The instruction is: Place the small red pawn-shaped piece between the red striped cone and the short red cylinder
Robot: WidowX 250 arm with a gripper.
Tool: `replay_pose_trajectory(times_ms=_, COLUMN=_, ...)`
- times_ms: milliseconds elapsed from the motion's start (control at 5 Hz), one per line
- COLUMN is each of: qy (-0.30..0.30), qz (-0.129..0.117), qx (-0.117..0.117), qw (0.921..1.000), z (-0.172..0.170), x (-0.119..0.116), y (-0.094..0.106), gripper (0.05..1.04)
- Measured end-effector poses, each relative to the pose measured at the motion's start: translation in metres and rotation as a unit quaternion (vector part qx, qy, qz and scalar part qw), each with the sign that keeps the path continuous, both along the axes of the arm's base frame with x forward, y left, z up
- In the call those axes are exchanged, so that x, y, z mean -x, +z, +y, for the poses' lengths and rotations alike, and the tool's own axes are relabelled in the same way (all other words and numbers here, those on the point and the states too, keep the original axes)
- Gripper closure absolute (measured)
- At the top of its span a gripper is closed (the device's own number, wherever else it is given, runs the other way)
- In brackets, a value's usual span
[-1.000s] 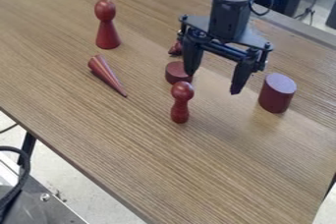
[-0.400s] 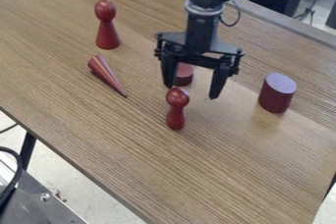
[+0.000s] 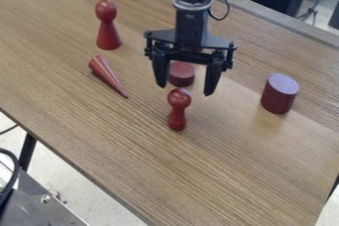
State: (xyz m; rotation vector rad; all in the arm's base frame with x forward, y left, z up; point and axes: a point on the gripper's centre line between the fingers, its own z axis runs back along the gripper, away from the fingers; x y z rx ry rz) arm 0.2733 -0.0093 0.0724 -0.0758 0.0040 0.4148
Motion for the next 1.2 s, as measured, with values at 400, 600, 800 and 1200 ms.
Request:
replay_pose_trajectory(times_ms=400, qy=0.001, qz=0.024, qx=0.014, qw=0.9996, z=-0.007, x=0.009, y=0.003, gripper=0.083)
replay_pose_trajectory(times_ms=600, qy=0.01, qz=0.051, qx=0.024, qw=0.9983, z=-0.01, x=0.018, y=-0.005, gripper=0.083)
replay_pose_trajectory(times_ms=800, qy=0.022, qz=0.08, qx=0.026, qw=0.9962, z=-0.01, x=0.026, y=-0.013, gripper=0.083)
replay_pose_trajectory(times_ms=1200, qy=0.03, qz=0.091, qx=0.028, qw=0.995, z=-0.01, x=0.028, y=-0.026, gripper=0.386)
